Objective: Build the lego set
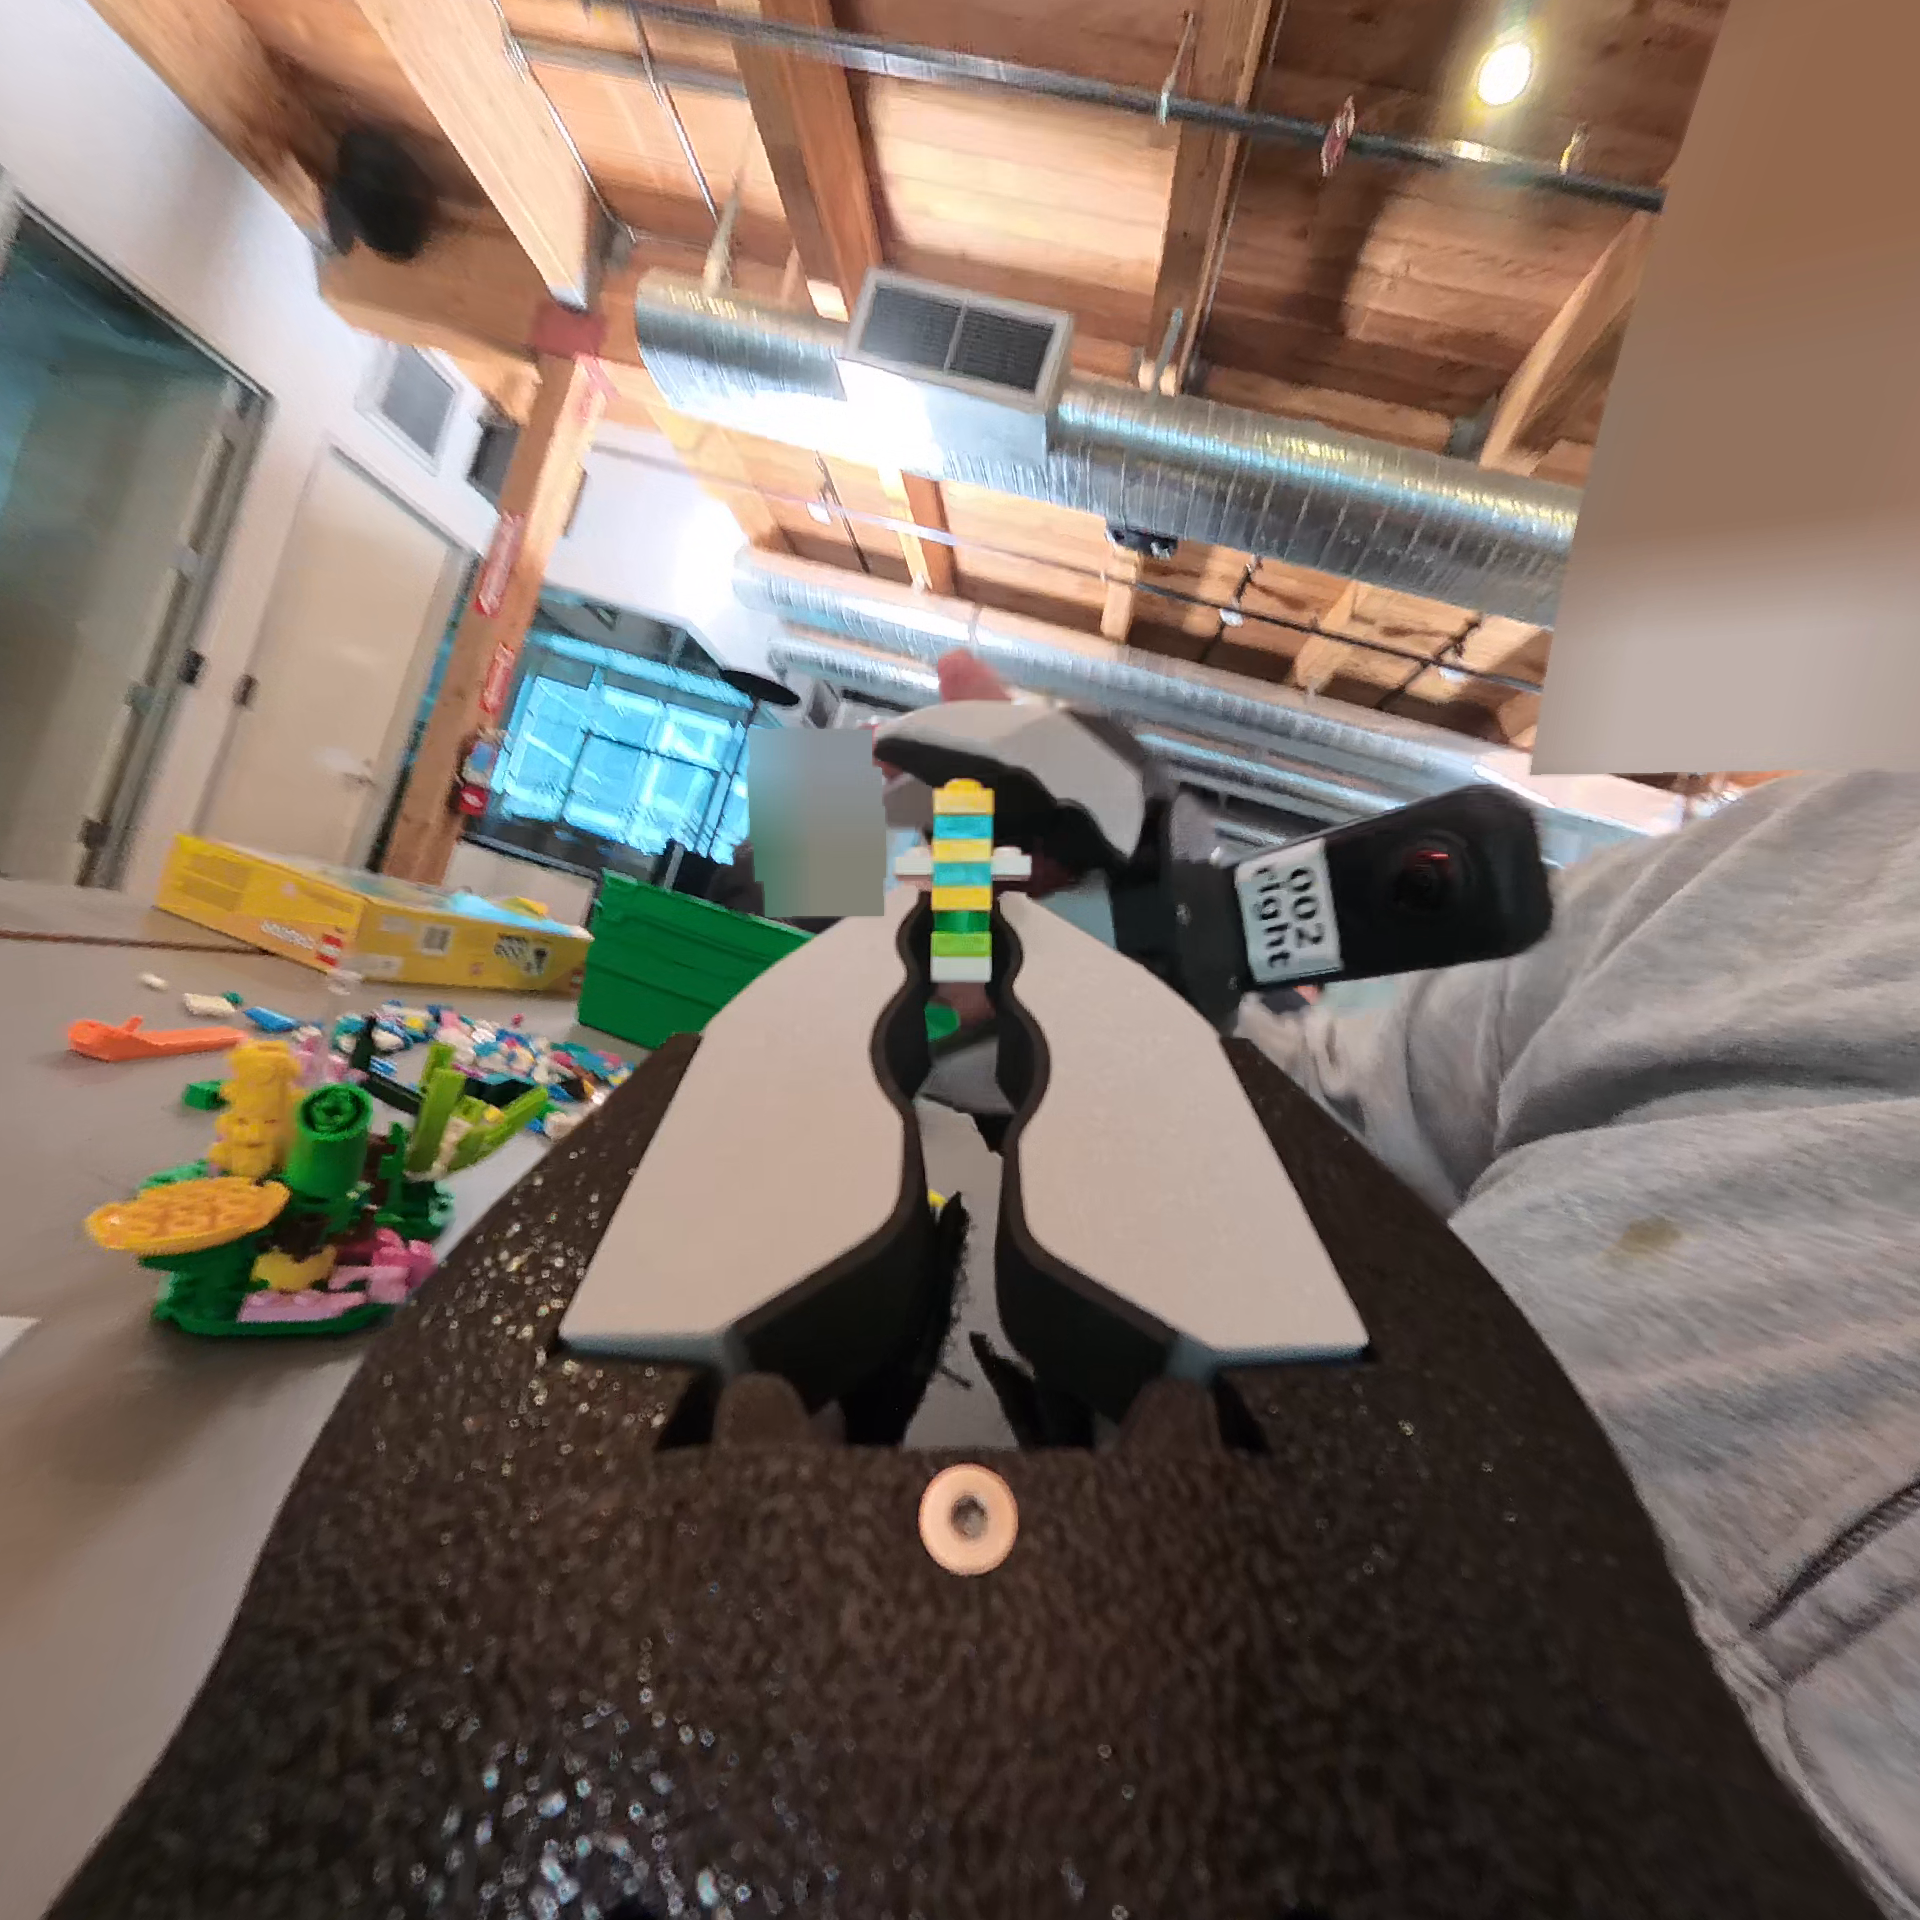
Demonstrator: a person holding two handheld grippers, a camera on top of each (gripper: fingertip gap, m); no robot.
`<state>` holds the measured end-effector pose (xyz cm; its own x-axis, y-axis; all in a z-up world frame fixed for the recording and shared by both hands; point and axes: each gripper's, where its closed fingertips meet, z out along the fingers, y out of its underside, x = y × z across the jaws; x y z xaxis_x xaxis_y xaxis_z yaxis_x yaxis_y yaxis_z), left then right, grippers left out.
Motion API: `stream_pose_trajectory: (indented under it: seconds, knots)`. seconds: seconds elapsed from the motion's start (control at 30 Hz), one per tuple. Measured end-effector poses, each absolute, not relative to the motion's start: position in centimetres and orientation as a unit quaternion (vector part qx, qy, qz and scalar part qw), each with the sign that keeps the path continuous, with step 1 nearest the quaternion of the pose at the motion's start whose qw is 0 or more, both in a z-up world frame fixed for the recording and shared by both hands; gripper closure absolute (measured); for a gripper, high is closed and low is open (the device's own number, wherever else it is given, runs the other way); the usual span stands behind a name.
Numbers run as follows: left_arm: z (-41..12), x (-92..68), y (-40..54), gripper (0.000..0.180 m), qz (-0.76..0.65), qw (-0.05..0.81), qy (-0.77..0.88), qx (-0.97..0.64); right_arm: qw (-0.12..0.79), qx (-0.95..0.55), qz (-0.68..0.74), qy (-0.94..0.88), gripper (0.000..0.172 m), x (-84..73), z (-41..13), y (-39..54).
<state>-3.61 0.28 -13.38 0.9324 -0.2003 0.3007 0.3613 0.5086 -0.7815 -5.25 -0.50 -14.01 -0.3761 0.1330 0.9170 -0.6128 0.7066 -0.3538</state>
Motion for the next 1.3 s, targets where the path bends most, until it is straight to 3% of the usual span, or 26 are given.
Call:
stream_pose_trajectory:
  seconds: [0.07, 0.2, 0.33, 0.43, 0.73, 0.93, 1.3]
  knots:
    - [-13.2, -3.9, -0.2, 0.172, -0.155, 0.872, -0.090, -0.456, 0.557, 0.115, 0.402, -0.717, 0.117, -5.6, -12.7, 1.1]
    - [-13.2, -3.9, -0.3, 0.172, -0.139, 0.877, -0.089, -0.452, 0.633, -0.045, 0.450, -0.628, 0.133, -8.3, -12.3, 6.9]
    - [-13.2, -3.9, -0.1, 0.172, -0.099, 0.878, -0.086, -0.460, 0.680, -0.193, 0.410, -0.576, 0.146, -11.1, -15.6, 12.6]
    - [-13.3, -3.6, 0.1, 0.172, -0.091, 0.877, -0.080, -0.466, 0.715, -0.201, 0.372, -0.556, 0.152, -11.2, -15.0, 14.1]
    - [-13.3, -3.7, 0.0, 0.172, -0.096, 0.878, -0.084, -0.461, 0.673, -0.315, 0.360, -0.565, 0.161, -13.3, -17.1, 17.7]
    - [-13.2, -3.8, -0.1, 0.173, -0.100, 0.881, -0.085, -0.455, 0.637, -0.384, 0.429, -0.513, 0.162, -13.0, -16.4, 19.9]
    - [-13.2, -3.9, -0.2, 0.172, -0.106, 0.882, -0.091, -0.450, 0.633, -0.378, 0.435, -0.517, 0.162, -13.1, -16.4, 19.7]
